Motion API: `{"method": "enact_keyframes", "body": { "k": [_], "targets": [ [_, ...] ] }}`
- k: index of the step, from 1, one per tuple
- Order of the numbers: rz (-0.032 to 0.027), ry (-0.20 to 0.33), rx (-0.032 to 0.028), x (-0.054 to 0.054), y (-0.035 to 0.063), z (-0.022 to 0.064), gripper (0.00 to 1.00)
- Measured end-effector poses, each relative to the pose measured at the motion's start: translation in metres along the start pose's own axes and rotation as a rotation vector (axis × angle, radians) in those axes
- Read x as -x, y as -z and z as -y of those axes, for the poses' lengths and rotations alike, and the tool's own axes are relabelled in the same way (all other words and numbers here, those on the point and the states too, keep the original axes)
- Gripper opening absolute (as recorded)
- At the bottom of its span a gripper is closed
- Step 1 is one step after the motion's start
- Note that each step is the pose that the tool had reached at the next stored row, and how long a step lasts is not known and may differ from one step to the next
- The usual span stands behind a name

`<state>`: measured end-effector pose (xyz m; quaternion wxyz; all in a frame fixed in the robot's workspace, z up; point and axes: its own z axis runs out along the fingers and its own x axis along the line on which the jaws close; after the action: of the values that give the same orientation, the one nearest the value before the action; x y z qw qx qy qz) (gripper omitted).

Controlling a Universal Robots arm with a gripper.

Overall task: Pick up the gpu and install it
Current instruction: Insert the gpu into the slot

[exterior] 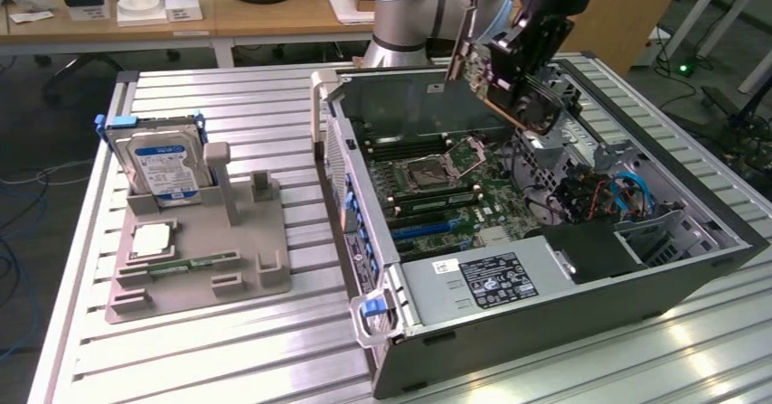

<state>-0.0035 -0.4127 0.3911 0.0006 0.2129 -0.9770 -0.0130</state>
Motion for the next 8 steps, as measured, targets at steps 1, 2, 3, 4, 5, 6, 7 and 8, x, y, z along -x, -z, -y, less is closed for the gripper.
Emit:
{"method": "enact_keyframes", "body": {
  "k": [1,2,3,4,5,6,7,8],
  "targets": [
    [-0.0003,0.013,0.0001,0.0000,-0.0001,0.0000,0.28],
    [-0.0007,0.027,0.0002,0.0001,-0.0002,0.0000,0.28],
    [-0.0010,0.042,0.0003,0.0001,-0.0003,0.0000,0.28],
    [-0.0013,0.053,0.0003,0.0001,-0.0003,0.0001,0.28],
    [-0.0016,0.062,0.0003,0.0001,-0.0003,0.0001,0.28],
    [-0.0018,0.071,0.0003,0.0001,-0.0003,0.0001,0.28],
    [-0.0021,0.081,0.0004,0.0001,-0.0003,0.0001,0.28],
    [-0.0024,0.093,0.0004,0.0004,-0.0004,0.0002,0.28]
  ]
}}
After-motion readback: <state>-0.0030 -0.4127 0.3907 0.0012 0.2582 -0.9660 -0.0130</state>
